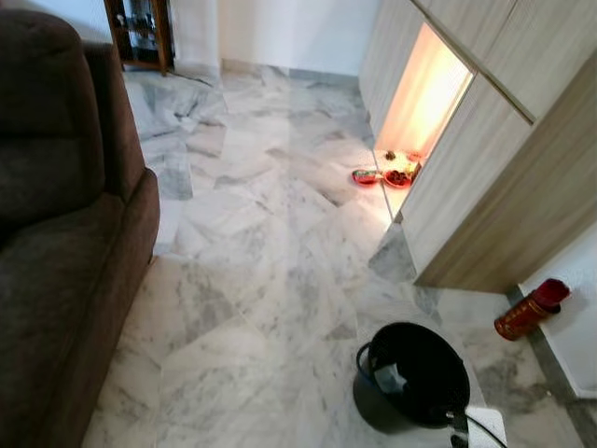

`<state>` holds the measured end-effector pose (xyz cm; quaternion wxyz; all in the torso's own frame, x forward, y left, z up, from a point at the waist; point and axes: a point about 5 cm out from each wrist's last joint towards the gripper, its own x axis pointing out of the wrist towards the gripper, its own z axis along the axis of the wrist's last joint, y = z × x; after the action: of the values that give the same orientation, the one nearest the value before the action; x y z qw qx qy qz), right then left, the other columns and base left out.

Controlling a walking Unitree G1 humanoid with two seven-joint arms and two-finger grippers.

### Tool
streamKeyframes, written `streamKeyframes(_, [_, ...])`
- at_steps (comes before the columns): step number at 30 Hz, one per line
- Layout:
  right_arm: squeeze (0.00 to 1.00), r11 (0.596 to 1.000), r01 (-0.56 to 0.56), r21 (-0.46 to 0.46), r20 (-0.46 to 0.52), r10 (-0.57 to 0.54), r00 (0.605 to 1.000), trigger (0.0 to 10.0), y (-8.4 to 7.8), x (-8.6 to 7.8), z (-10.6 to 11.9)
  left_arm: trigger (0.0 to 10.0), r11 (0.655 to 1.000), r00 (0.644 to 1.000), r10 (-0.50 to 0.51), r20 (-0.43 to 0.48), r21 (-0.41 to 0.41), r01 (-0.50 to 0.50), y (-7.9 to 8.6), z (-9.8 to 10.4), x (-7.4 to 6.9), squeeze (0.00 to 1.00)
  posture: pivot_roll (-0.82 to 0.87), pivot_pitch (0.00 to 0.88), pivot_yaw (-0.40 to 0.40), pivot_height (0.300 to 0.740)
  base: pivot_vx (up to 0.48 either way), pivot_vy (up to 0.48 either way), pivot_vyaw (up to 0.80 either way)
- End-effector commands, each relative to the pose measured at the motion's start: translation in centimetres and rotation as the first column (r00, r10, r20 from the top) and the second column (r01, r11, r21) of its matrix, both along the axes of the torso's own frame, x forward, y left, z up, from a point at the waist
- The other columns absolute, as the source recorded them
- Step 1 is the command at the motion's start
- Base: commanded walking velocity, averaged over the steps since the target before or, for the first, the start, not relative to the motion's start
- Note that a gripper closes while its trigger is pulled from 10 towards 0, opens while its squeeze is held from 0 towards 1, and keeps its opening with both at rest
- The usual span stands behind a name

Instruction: Sweep floor

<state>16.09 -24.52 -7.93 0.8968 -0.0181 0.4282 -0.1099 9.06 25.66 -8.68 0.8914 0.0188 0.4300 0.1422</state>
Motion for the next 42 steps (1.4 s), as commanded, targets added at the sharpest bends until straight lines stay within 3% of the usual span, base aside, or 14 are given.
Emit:
streamKeyframes(1, [0.0, 0.998, 0.05, 0.022, -0.028, -0.049, 0.998, 10.0, -0.3, -1.0, -0.4, 10.0, 1.0, 0.999, 0.002, -0.049, -0.01, -0.003, -0.1, -0.5, -1.1, 0.0, 0.23, 0.053, -0.153, 0.74, -0.401, 0.0, 0.0])
streamKeyframes(27, [0.0, 0.996, 0.068, 0.063, 0.0, -0.068, 0.998, 10.0, 0.0, -0.4, -0.2, 10.0, 0.999, 0.993, 0.04, -0.115, -0.019, -0.043, 0.7, -1.1, -2.0, 0.0, 0.24, 0.043, -0.157, 0.74, -0.398, 0.0, -0.09])
streamKeyframes(42, [0.0, 0.996, 0.066, 0.068, -0.028, -0.064, 0.998, 10.0, 0.2, -0.5, -0.4, 10.0, 0.999, 0.992, 0.045, -0.122, -0.008, -0.046, 0.9, -1.1, -1.9, 0.0, 0.23, 0.043, -0.16, 0.74, 0.0, 0.0, -0.71])
